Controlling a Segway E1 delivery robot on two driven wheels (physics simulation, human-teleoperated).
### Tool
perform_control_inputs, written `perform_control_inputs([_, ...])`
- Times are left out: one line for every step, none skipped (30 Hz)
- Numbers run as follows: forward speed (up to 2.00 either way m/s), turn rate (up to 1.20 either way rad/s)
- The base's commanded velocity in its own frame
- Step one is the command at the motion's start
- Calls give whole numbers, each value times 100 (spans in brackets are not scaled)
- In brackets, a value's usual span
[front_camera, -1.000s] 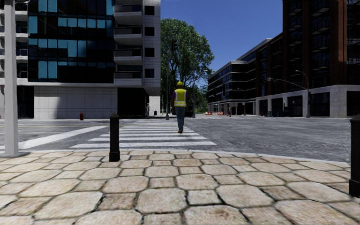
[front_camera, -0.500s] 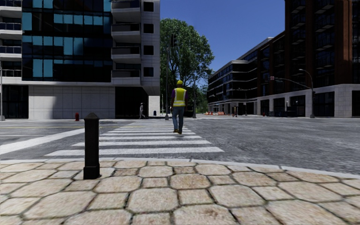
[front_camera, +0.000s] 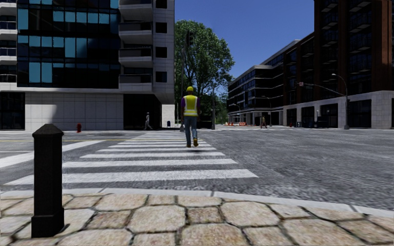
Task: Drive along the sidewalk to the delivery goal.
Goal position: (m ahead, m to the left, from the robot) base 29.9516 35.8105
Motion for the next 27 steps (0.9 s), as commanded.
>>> perform_control_inputs([154,15])
perform_control_inputs([154,16])
perform_control_inputs([154,16])
perform_control_inputs([154,17])
perform_control_inputs([154,18])
perform_control_inputs([154,19])
perform_control_inputs([154,19])
perform_control_inputs([154,19])
perform_control_inputs([154,20])
perform_control_inputs([154,21])
perform_control_inputs([154,22])
perform_control_inputs([154,23])
perform_control_inputs([154,23])
perform_control_inputs([154,24])
perform_control_inputs([154,24])
perform_control_inputs([154,24])
perform_control_inputs([154,24])
perform_control_inputs([154,24])
perform_control_inputs([154,26])
perform_control_inputs([154,26])
perform_control_inputs([154,27])
perform_control_inputs([154,27])
perform_control_inputs([154,27])
perform_control_inputs([154,27])
perform_control_inputs([154,27])
perform_control_inputs([154,27])
perform_control_inputs([154,25])
